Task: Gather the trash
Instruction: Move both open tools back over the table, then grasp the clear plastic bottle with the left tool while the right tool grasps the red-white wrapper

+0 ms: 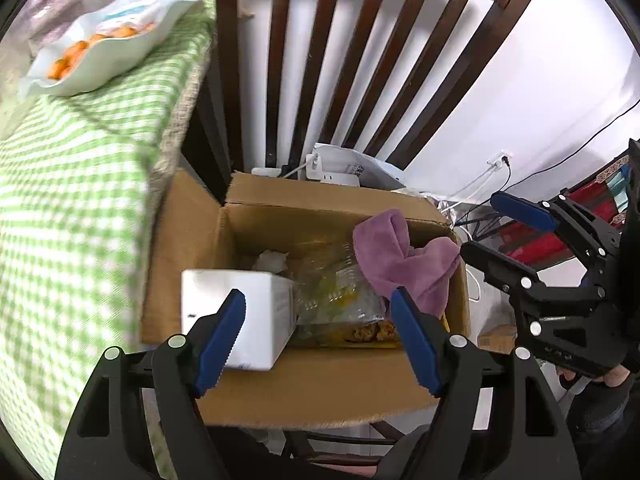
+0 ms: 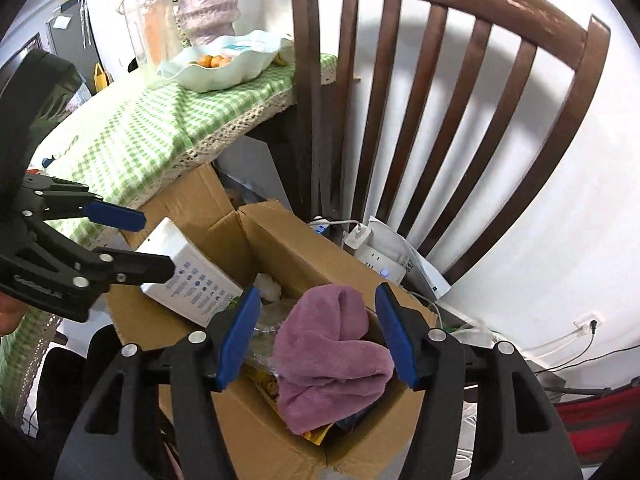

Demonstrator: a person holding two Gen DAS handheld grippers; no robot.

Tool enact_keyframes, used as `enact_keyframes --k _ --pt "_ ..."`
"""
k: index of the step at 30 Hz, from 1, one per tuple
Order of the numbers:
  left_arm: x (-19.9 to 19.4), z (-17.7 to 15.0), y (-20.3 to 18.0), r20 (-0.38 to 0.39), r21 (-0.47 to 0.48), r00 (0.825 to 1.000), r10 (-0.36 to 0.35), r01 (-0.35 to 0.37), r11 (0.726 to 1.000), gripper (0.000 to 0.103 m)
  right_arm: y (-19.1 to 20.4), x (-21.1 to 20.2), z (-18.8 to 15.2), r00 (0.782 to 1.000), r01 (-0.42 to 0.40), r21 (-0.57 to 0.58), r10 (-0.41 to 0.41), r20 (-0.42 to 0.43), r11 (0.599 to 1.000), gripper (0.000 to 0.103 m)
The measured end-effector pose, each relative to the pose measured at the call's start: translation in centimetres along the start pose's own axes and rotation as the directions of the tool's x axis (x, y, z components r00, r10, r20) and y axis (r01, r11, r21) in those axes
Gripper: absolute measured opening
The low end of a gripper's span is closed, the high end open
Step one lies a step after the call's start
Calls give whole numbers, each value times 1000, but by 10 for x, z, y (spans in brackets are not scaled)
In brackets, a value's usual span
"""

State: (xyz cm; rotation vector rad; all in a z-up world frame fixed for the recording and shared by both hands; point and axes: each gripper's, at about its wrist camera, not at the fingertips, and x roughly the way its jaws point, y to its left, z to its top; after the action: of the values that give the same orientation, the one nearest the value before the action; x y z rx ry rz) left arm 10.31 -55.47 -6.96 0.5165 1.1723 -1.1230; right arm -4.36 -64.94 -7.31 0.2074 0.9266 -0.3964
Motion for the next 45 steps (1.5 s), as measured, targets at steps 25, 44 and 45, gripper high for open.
enact_keyframes --k 25,44,45 --pt "-217 -168 173 437 -319 830 347 -218 922 90 189 -59 79 970 -21 -215 72 230 976 58" --pt "-229 -275 322 242 -688 775 584 -287 666 91 382 -50 97 912 -227 -374 331 242 899 58" --pt "-224 -277 326 229 -693 779 583 -290 660 91 389 -50 97 907 -242 -375 345 239 895 58"
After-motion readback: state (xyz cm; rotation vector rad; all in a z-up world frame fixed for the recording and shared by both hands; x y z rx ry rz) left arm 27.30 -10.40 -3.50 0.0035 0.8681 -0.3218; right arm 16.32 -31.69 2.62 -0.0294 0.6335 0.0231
